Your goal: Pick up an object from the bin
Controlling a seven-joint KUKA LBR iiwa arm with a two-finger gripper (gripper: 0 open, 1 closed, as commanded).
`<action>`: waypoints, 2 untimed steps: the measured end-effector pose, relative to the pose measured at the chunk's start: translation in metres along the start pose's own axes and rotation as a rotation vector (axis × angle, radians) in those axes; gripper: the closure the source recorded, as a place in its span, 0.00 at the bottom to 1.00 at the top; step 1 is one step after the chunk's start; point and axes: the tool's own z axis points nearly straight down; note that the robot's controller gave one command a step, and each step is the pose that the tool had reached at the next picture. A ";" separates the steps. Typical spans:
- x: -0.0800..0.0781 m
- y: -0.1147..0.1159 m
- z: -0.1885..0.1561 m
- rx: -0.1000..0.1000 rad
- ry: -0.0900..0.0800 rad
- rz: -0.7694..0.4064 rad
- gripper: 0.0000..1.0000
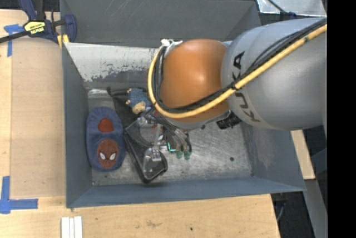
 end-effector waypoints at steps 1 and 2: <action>-0.047 0.023 0.085 0.000 -0.005 -0.103 0.00; -0.054 -0.013 0.108 -0.010 -0.018 -0.299 0.00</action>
Offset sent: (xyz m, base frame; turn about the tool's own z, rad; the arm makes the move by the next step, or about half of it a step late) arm 0.0463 0.0236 -0.0815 -0.1020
